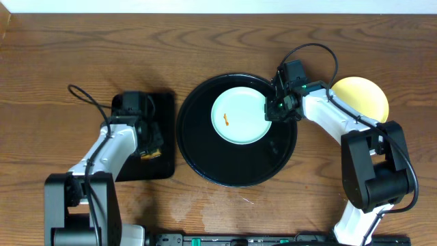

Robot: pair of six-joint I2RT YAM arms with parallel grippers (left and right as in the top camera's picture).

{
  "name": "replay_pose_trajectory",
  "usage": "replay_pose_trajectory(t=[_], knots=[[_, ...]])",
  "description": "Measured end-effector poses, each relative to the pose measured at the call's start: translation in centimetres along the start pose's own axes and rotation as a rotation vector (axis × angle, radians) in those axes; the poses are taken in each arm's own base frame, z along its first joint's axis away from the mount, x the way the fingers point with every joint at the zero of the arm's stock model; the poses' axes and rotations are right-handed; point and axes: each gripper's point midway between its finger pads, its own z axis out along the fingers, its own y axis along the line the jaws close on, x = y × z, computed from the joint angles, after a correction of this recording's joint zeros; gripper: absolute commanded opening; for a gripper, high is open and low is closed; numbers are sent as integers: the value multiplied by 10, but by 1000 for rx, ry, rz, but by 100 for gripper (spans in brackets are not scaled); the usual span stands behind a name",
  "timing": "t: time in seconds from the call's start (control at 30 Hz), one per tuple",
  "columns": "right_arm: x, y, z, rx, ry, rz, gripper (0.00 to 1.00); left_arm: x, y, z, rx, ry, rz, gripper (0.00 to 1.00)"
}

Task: Clean dirty plates on tray and stack at the side

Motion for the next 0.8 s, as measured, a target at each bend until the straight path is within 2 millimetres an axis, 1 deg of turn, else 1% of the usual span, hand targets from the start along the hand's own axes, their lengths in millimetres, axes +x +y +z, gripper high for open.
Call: replay_pose_trajectory(t=[0.17, 0.23, 0.3, 0.33, 0.4, 0.43, 0.5, 0.57, 0.6, 0.67, 0.7, 0.73, 0.77, 0.8], knots=[[0, 0, 0, 0, 0, 0, 1, 1, 0, 2, 1, -2, -12, 8], [0, 0, 0, 0, -1, -3, 1, 5, 1, -2, -7, 26, -11, 7], [-1, 0, 0, 0, -3, -14, 1, 9, 2, -11, -15, 65, -13, 8], [-1, 0, 0, 0, -5, -24, 1, 8, 1, -18, -15, 76, -13, 8], [-3, 0, 0, -1, -11, -37, 1, -7, -8, -37, 13, 58, -6, 7], [-3, 1, 0, -1, -14, -41, 1, -18, -16, -49, 36, 31, 1, 8], [-6, 0, 0, 4, -24, -52, 1, -45, -37, -76, 102, -59, 23, 8], [-8, -2, 1, 15, -38, -60, 1, -65, -63, -104, 178, -148, 65, 8], [-8, -4, 2, 25, -44, -62, 1, -71, -76, -114, 215, -185, 88, 7], [-6, -7, 3, 33, -43, -63, 1, -74, -103, -128, 281, -235, 137, 7], [-5, -7, 3, 32, -43, -64, 1, -71, -117, -131, 309, -244, 163, 8], [-5, -7, 3, 34, -41, -64, 4, -67, -129, -132, 330, -244, 185, 8], [-3, -8, 2, 37, -36, -63, 10, -63, -140, -132, 349, -242, 209, 8], [-1, -9, 2, 41, -29, -63, 13, -59, -149, -131, 361, -240, 227, 7]])
